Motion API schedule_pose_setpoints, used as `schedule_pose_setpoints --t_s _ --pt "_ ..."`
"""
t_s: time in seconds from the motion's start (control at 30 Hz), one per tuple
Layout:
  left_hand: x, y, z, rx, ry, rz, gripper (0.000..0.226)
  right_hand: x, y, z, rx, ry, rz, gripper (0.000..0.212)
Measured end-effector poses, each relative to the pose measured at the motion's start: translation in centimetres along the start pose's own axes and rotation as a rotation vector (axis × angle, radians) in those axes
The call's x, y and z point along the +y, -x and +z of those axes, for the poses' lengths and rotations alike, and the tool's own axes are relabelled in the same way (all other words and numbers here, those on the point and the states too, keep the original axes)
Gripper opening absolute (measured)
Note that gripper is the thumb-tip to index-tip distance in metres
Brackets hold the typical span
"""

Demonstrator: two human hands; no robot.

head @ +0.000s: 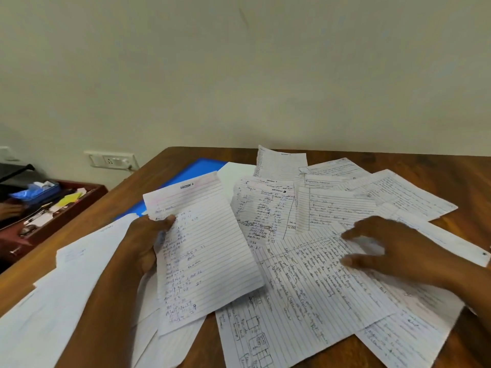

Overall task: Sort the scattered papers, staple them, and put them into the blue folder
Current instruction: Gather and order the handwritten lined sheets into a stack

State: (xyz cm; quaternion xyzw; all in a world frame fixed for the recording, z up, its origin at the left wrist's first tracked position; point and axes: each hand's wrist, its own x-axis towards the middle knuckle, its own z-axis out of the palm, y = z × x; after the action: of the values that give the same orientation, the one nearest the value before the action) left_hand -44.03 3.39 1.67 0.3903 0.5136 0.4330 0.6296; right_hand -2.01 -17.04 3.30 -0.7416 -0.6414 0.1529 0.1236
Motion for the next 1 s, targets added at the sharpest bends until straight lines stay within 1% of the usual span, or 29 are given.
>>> schedule_pose_setpoints --t_s 0.07,0.1,0.17,0.2,0.27,0.33,0.4,0.53,0.63,0.7,0.83,1.0 --pt "-0.2 -0.4 0.1 -0.020 0.003 0.006 0.024 -0.6 -2.2 -0.4 0.071 -0.043 0.004 0.056" --pt "-0.3 -0.6 0.1 -0.032 0.006 0.003 0.028 -1.1 -3.3 -0.5 0.078 -0.023 0.001 0.059" --pt "-0.5 -0.6 0.4 -0.047 0.008 -0.004 0.028 -2.4 -5.5 -0.3 0.116 -0.048 -0.022 0.074" --pt "-0.6 -0.6 0.5 -0.056 0.004 0.002 0.027 -3.3 -6.6 -0.2 0.134 -0.056 -0.045 0.072" --pt "-0.7 -0.4 0.9 -0.075 0.010 0.023 0.027 -4.7 -8.8 0.4 0.140 -0.054 -0.077 0.055" --pt "-0.9 -0.3 1.0 -0.089 0.013 0.049 0.029 -5.9 -11.0 1.0 0.167 -0.105 -0.090 0.046" --pt "-1.1 -0.4 1.1 -0.074 0.006 0.064 0.030 -6.8 -12.9 1.5 0.203 -0.158 -0.074 0.050" --pt "-1.2 -0.5 1.4 -0.018 -0.039 0.081 0.030 -7.0 -15.5 2.5 0.203 -0.139 -0.002 0.076" --pt "-1.2 -0.6 1.6 -0.005 -0.044 0.080 0.031 -6.5 -16.2 3.2 0.204 -0.134 0.037 0.088" --pt "-1.1 -0.7 1.8 0.001 -0.046 0.080 0.032 -6.4 -16.5 3.4 0.210 -0.161 0.046 0.089" --pt "-0.9 -0.3 2.1 0.002 -0.056 0.089 0.031 -6.2 -16.4 3.3 0.220 -0.222 0.048 0.082" --pt "-0.9 -0.2 2.3 0.013 -0.053 0.086 0.031 -6.2 -16.6 2.9 0.197 -0.280 0.044 0.086"
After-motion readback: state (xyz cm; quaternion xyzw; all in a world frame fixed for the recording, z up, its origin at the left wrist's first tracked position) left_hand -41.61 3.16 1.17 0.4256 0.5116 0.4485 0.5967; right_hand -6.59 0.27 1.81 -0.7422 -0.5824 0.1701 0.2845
